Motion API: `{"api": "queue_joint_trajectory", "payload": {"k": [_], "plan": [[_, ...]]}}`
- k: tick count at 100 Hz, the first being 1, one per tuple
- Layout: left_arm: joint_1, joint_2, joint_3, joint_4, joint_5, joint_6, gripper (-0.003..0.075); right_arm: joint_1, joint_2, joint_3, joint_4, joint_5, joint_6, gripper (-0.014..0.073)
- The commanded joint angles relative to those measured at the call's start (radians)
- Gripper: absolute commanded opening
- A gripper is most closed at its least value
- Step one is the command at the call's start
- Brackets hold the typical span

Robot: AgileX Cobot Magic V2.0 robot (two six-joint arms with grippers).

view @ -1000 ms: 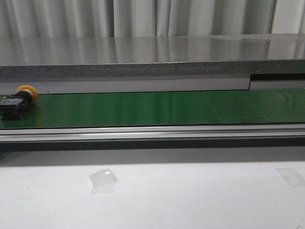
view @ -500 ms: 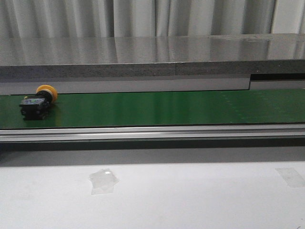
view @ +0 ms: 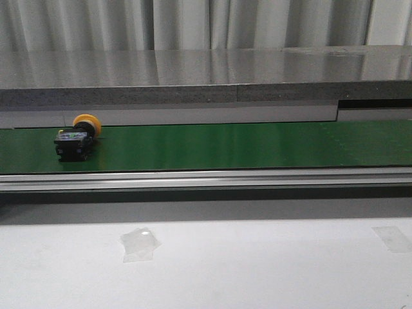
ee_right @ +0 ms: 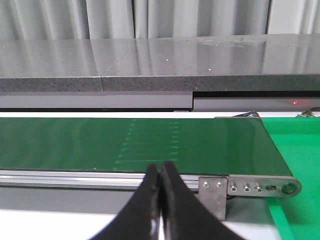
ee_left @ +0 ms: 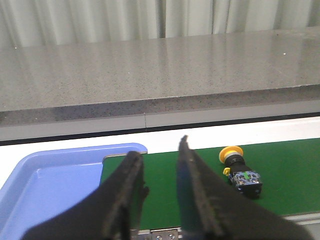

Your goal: Move button from left to right

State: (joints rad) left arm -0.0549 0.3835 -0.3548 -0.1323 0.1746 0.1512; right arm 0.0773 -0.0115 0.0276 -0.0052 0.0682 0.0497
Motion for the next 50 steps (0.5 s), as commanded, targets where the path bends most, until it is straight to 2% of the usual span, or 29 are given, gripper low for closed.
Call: {"api": "queue_joint_trajectory", "payload": {"k": [1, 32, 50], "plan": [[-0.01, 0.005, -0.028, -0.012, -0.085, -0.001, -0.0011, 0.0, -0.017, -0.016, -0.013, -0.085, -0.003, -0.0068], [-0.01, 0.005, -0.028, -0.012, -0.085, -0.001, -0.002, 0.0, -0.017, -0.018, -0.013, -0.136, -0.003, -0.0068], [-0.01, 0.005, -0.028, -0.012, -0.085, -0.001, -0.002, 0.0, -0.01, -0.086, 0.046, -0.095, -0.003, -0.0068]]}}
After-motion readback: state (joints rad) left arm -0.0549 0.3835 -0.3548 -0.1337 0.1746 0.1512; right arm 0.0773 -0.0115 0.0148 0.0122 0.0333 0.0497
